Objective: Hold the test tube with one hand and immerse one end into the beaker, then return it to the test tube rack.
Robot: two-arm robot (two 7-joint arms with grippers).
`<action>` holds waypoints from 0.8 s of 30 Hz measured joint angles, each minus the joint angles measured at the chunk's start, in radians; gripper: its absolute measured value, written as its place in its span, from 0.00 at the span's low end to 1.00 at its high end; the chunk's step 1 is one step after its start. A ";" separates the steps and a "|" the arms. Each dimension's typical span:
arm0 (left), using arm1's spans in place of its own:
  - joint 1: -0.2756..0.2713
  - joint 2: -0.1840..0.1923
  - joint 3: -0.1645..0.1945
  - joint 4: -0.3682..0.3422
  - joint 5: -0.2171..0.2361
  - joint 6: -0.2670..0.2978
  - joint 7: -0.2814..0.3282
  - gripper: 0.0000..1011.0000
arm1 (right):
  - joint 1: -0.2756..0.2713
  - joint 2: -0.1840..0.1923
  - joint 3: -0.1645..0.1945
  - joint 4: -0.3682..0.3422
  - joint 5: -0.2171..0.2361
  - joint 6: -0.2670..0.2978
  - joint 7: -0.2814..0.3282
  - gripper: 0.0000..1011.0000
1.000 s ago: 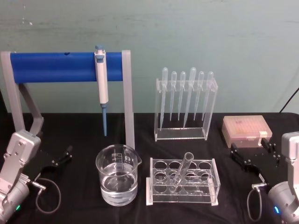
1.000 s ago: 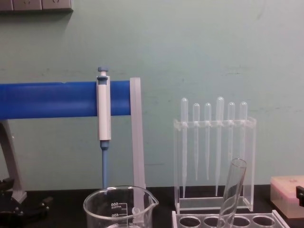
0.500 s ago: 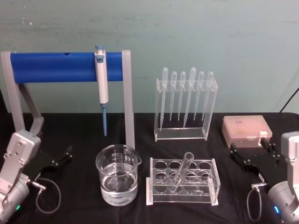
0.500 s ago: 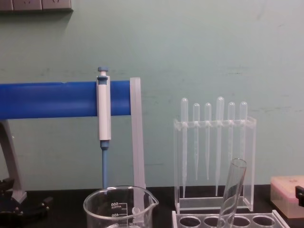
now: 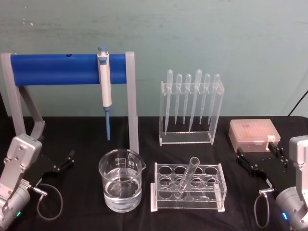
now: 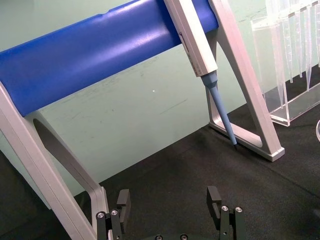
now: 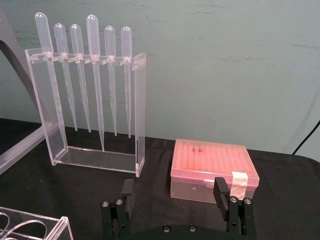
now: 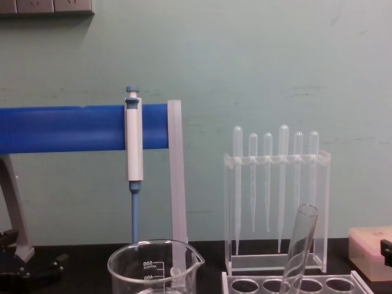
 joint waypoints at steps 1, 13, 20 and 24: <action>0.000 0.000 0.000 0.000 0.000 0.000 0.000 0.99 | 0.000 0.000 0.000 0.000 0.000 0.000 0.000 0.99; 0.000 0.000 0.000 0.000 0.000 0.000 0.000 0.99 | 0.000 0.000 0.000 0.000 0.000 0.000 -0.001 0.99; 0.000 0.000 0.000 0.000 0.000 0.000 0.000 0.99 | 0.000 0.000 0.000 0.000 0.000 0.000 -0.001 0.99; 0.000 0.000 0.000 0.000 0.000 0.000 0.000 0.99 | 0.000 0.000 0.000 0.000 0.000 0.000 -0.002 0.99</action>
